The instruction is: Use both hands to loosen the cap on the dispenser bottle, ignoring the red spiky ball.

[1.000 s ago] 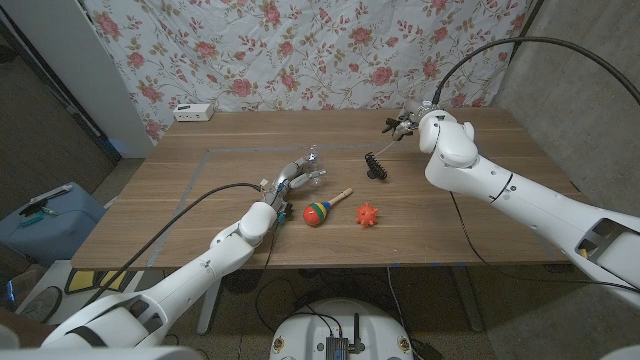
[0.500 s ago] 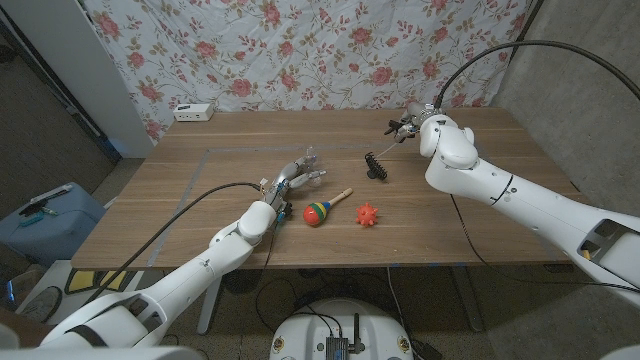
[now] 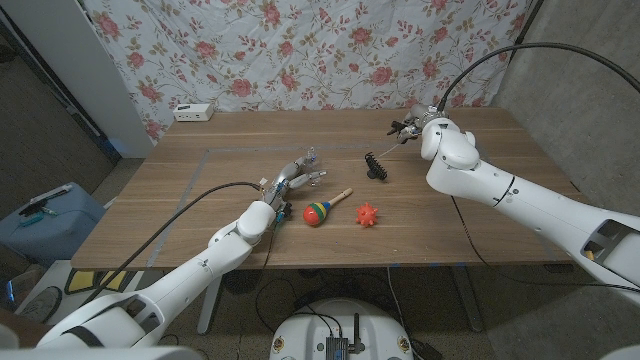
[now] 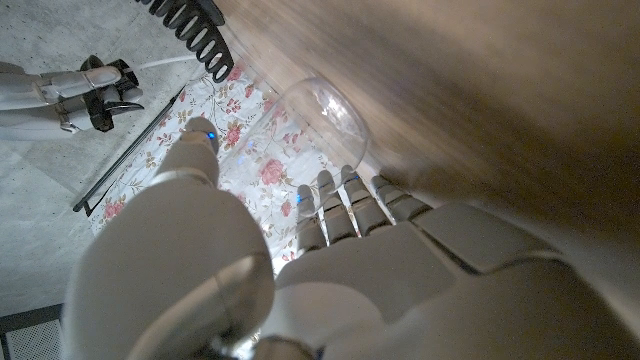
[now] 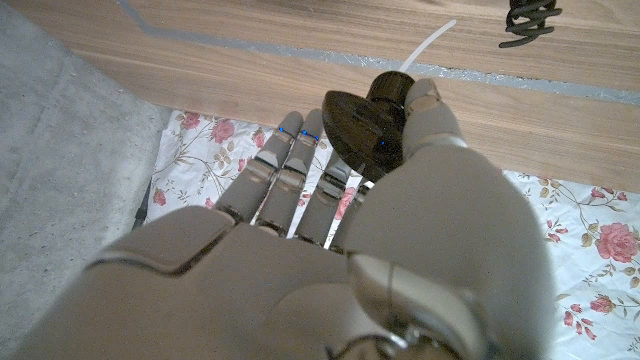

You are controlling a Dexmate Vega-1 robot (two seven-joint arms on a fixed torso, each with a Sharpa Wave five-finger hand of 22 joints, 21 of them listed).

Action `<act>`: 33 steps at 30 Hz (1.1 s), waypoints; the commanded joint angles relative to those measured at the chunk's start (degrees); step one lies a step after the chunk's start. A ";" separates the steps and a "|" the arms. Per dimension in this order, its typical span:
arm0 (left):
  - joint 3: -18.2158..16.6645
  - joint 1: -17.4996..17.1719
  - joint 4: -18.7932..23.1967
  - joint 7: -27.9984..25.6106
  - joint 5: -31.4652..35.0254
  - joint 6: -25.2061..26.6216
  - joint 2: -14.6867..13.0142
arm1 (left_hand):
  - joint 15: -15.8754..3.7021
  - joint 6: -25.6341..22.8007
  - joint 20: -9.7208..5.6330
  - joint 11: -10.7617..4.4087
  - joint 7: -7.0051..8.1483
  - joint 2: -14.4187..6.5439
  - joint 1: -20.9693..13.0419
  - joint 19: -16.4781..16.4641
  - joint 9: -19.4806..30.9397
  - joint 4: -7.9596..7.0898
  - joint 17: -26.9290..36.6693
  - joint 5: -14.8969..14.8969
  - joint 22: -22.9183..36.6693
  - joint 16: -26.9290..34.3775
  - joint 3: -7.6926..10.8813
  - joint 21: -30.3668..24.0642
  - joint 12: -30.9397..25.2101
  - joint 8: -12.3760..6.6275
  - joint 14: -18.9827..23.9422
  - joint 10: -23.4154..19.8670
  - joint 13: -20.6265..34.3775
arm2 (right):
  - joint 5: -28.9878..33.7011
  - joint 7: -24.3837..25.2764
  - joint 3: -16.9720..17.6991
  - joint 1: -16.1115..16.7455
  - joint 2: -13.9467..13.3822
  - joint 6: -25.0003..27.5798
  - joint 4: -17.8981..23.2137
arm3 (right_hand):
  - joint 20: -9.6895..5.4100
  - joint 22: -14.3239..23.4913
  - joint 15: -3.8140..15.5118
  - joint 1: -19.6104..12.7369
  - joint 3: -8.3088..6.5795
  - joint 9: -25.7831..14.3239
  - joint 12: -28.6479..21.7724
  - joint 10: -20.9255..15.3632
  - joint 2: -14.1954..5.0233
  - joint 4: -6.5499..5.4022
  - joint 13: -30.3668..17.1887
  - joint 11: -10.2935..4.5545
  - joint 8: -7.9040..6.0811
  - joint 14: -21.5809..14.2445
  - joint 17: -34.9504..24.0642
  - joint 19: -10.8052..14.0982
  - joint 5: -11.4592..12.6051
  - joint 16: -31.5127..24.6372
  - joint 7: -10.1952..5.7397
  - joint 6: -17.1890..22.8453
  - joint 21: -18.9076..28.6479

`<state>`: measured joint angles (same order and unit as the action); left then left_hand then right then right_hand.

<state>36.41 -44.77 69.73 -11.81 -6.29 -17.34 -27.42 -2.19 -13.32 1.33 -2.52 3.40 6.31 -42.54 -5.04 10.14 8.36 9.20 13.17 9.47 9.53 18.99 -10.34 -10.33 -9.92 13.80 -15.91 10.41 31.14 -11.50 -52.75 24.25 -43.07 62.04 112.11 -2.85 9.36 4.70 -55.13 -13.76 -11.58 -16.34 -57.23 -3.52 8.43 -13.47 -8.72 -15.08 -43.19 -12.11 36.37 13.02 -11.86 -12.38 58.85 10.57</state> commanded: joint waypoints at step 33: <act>-4.46 -3.73 4.91 -0.53 -3.13 -3.03 -2.51 | 0.34 1.35 2.64 0.64 -0.61 0.67 2.80 4.33 0.03 -1.61 0.40 1.26 0.26 0.45 -2.58 -0.02 -0.55 -0.50 -3.11 2.24 0.24 | -14.21 18.04 3.46 5.73 1.76 0.99 -1.62 | 1.02 0.12 7.89 1.41 0.32 -0.21 0.42 -1.91 0.50 -0.70 -0.45 -2.49 0.60 -0.41 -0.43 0.09 -0.08 0.13 0.28 -0.81 -0.01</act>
<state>33.26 -47.47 74.00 -11.66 -8.67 -18.90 -29.77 -2.04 -11.63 4.08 -1.85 2.65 7.04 -40.42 -0.91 10.13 6.95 9.49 14.19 9.49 9.53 16.62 -10.18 -10.62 -9.92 10.74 -13.62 10.54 20.34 3.46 -49.83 28.91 -41.69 63.36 110.74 -2.10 9.36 4.70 -54.46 -13.42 -11.61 -15.91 -57.74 -2.78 7.99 -13.90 -9.66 -14.62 -43.18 -12.39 36.24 12.86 -11.86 -12.12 58.30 10.57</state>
